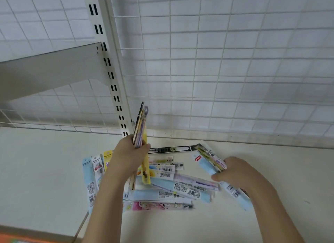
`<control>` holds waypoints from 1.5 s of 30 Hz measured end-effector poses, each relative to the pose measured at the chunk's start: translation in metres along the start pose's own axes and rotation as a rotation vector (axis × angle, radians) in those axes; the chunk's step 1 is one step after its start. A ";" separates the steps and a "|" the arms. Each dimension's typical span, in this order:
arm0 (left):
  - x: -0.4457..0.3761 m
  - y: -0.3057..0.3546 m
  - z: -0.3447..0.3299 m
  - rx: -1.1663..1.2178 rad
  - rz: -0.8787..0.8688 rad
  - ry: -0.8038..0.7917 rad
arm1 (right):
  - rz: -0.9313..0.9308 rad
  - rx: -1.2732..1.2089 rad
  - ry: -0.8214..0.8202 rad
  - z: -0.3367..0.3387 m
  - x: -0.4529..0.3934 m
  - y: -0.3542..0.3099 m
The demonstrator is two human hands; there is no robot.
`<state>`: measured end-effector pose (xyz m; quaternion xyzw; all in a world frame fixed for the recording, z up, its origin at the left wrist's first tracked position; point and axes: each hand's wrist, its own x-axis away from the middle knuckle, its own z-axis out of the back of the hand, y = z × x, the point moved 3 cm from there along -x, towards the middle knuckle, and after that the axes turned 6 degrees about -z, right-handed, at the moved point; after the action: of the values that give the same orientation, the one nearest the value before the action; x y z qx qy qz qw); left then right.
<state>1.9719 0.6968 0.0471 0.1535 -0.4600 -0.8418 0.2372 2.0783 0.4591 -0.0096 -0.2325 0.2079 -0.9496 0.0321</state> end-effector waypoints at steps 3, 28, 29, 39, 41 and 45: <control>0.001 0.000 -0.004 0.177 -0.004 -0.016 | 0.038 0.012 0.062 0.000 0.006 -0.004; 0.109 0.148 -0.219 0.513 -0.129 0.234 | 0.407 -0.616 0.636 0.162 0.031 0.203; 0.116 0.160 -0.236 0.501 -0.134 0.217 | 0.396 -0.616 0.633 0.172 0.031 0.220; 0.164 0.252 -0.392 0.591 -0.017 -0.283 | 0.140 -0.516 0.482 0.265 0.027 0.369; 0.170 0.271 -0.425 0.670 0.063 -0.390 | 0.054 -0.499 0.408 0.280 0.024 0.392; 0.173 0.292 -0.481 0.571 0.105 -0.481 | -0.077 -0.474 0.299 0.304 0.024 0.423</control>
<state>2.1313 0.1305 0.0331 -0.0124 -0.7259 -0.6784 0.1127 2.1801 -0.0453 0.0722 -0.0988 0.4177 -0.8987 -0.0902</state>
